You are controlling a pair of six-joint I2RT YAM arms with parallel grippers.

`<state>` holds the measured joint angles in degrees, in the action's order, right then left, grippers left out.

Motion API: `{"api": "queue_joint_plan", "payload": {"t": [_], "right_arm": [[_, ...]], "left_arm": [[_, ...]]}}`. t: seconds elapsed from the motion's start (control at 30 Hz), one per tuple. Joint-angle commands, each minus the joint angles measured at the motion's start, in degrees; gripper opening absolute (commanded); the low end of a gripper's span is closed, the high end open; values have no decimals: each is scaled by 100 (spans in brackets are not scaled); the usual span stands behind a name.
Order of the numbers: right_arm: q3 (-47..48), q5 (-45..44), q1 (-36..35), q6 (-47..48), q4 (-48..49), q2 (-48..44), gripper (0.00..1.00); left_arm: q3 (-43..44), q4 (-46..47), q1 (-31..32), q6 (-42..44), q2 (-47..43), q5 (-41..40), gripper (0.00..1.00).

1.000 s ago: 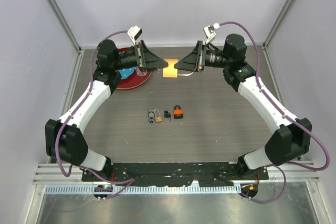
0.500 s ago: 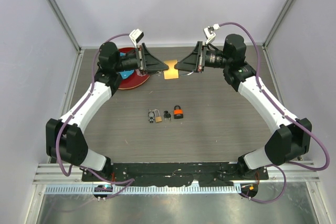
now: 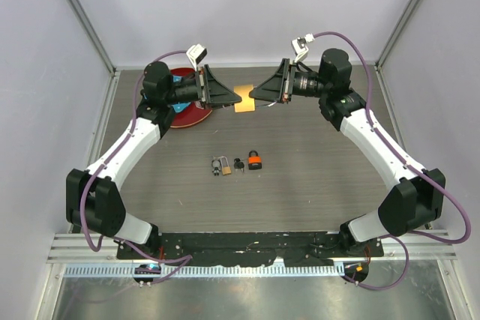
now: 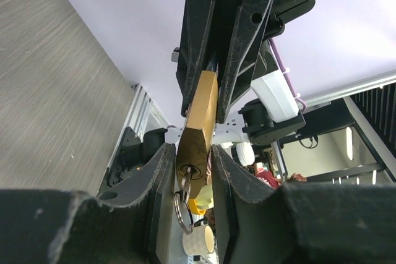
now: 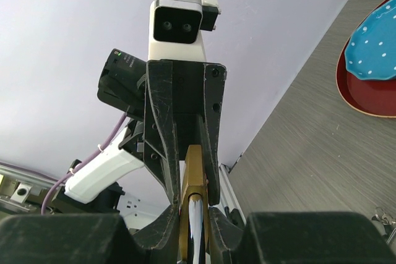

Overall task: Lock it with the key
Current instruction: Lock the lock.

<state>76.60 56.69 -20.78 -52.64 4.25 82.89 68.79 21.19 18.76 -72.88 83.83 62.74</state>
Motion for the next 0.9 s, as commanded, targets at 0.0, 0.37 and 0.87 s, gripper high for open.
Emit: {"api": "queue_joint_plan", "payload": {"t": [0.0,0.37,0.87], "right_arm": [[321,0,30,-71,498,-230,2],[180,0,30,-106,559,-300,2],[83,88,30,-176,629,-432,2]], "left_arm": [[99,175,75,81,-148,19,32],[222,351,198,11,-60,-34,32],[134,325,180,266,-174,-447,42]]}}
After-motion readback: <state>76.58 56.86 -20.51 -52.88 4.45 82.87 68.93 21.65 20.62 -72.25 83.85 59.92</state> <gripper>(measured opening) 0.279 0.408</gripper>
